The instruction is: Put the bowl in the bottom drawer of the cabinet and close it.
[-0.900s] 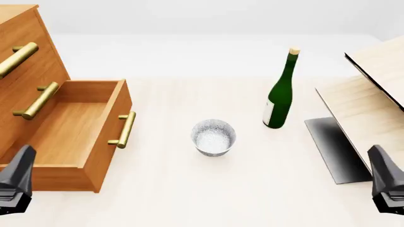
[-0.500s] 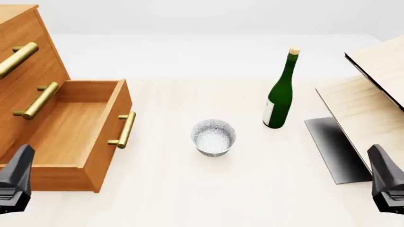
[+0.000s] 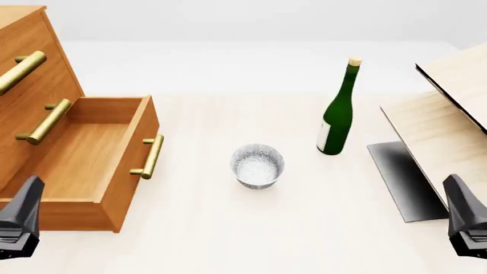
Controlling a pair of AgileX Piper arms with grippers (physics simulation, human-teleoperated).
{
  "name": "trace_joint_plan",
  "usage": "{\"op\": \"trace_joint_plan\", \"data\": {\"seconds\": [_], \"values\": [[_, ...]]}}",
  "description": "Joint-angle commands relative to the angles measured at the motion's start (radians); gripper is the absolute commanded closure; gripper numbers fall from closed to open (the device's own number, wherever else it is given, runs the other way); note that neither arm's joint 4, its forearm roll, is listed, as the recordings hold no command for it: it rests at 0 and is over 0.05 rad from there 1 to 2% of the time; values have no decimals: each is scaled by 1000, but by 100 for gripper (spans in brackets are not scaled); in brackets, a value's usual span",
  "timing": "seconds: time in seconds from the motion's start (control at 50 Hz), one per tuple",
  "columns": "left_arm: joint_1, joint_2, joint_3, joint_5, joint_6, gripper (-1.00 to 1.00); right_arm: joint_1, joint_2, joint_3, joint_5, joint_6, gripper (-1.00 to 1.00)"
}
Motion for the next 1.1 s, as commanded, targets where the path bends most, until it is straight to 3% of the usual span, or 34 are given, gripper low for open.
{"op": "trace_joint_plan", "data": {"seconds": [0.02, 0.36, 0.76, 0.9, 1.1], "values": [[-9, 0, -3, 4, -1, -100, 0, 0, 0, 1, -1, -100], [-75, 21, -13, 10, 44, -100, 0, 0, 0, 0, -1, -100], [-140, 162, -59, -50, 60, -100, 0, 0, 0, 0, -1, -100], [-146, 295, -83, -128, 69, -100, 0, 0, 0, 0, -1, -100], [-140, 496, -114, -226, 27, -100, 0, 0, 0, 0, -1, -100]]}}
